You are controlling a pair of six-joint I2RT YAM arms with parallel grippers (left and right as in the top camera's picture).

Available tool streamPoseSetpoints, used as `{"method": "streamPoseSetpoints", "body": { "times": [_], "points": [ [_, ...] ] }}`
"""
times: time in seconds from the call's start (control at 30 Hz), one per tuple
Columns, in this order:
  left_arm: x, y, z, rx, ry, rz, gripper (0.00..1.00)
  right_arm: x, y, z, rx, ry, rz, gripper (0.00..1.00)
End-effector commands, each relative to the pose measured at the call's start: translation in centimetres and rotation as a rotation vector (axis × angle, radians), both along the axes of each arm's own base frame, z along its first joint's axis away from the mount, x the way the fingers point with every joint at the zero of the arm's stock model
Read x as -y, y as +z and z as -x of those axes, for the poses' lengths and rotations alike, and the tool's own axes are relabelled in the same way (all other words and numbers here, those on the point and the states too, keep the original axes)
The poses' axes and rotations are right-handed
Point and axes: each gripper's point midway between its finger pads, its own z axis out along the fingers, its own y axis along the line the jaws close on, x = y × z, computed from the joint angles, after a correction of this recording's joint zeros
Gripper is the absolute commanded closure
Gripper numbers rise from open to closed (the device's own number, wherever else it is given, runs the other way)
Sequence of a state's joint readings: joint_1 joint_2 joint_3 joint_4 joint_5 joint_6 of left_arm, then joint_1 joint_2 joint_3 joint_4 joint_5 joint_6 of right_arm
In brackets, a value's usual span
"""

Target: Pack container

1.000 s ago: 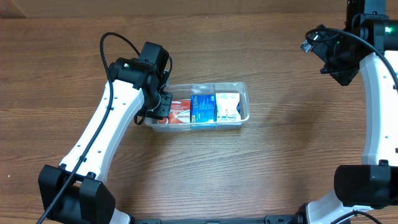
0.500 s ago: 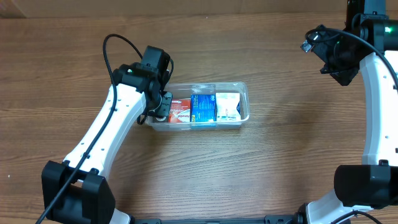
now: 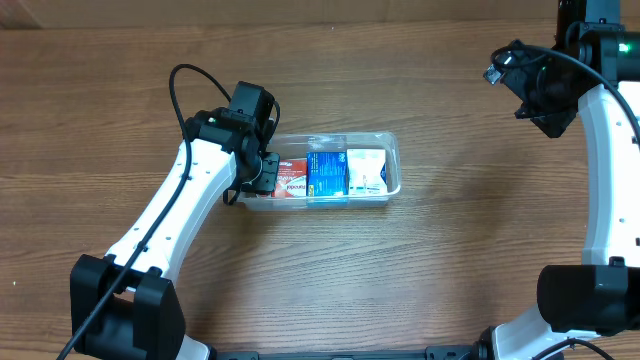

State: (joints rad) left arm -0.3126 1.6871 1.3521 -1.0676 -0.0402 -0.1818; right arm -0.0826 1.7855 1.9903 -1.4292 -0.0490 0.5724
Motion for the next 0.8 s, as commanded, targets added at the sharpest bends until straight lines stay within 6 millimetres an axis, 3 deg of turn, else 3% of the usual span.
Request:
{"method": "streamPoseSetpoints", "body": {
  "times": [0.0, 0.23, 0.27, 0.3, 0.4, 0.43, 0.53, 0.57, 0.63, 0.7, 0.77],
  "points": [
    [0.2, -0.1, 0.2, -0.011, 0.022, 0.016, 0.66, -0.1, 0.4, -0.1, 0.014, 0.002, -0.004, 0.0],
    [-0.1, 0.7, 0.7, -0.034, 0.022, -0.001, 0.51, -0.1, 0.4, -0.1, 0.014, 0.002, -0.004, 0.0],
    [-0.2, 1.8, 0.7, -0.033, 0.021, -0.008, 0.42, -0.1, 0.4, -0.1, 0.014, 0.002, -0.004, 0.0],
    [-0.4, 3.0, 0.4, -0.022, 0.024, -0.02, 0.39, -0.1, 0.4, -0.1, 0.014, 0.002, -0.004, 0.0],
    [-1.2, 8.9, -0.6, 0.057, 0.039, -0.055, 0.36, -0.1, 0.4, -0.1, 0.014, 0.002, -0.004, 0.0],
    [-2.7, 12.8, -1.1, 0.132, 0.114, -0.102, 0.3, -0.1, 0.4, -0.1, 0.014, 0.002, -0.004, 0.0],
    [-5.6, 17.3, -0.7, 0.197, 0.241, -0.114, 0.28, -0.1, 0.4, -0.1, 0.014, 0.002, -0.004, 0.0],
    [-7.6, 19.3, 0.1, 0.215, 0.319, -0.105, 0.3, -0.1, 0.4, -0.1, 0.014, 0.002, -0.004, 0.0],
    [-9.8, 21.7, 0.8, 0.267, 0.388, -0.065, 0.31, -0.1, 0.4, -0.1, 0.014, 0.002, -0.004, 0.0],
    [-12.8, 23.9, 2.5, 0.336, 0.494, -0.04, 0.26, -0.1, 0.4, -0.1, 0.014, 0.002, -0.004, 0.0],
    [-15.5, 25.5, 4.3, 0.395, 0.587, -0.044, 0.0, -0.1, 0.4, -0.1, 0.014, 0.002, -0.004, 0.0]
  ]
}}
